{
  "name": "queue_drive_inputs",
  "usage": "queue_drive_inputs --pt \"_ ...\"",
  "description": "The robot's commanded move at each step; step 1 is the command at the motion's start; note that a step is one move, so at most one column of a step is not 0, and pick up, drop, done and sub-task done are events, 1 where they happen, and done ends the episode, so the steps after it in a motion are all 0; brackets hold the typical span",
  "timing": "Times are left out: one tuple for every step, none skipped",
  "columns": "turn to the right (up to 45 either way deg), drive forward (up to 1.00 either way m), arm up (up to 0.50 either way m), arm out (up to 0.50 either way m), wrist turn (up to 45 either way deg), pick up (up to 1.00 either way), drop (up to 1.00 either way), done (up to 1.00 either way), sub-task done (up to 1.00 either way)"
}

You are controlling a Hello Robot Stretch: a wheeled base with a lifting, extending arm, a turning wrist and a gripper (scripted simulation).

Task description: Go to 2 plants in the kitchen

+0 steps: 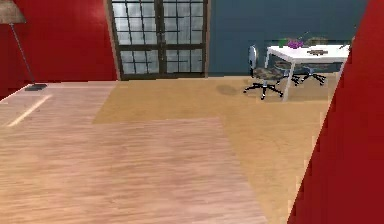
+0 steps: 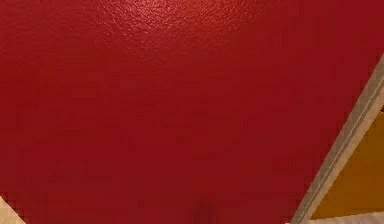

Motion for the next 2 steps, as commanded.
queue_drive_inputs --pt "0.0 1.00 0.00 0.00 0.0 0.00 0.00 0.00 0.00" --pt "36.0 0.00 0.00 0.00 0.0 0.00 0.00 0.00 0.00"
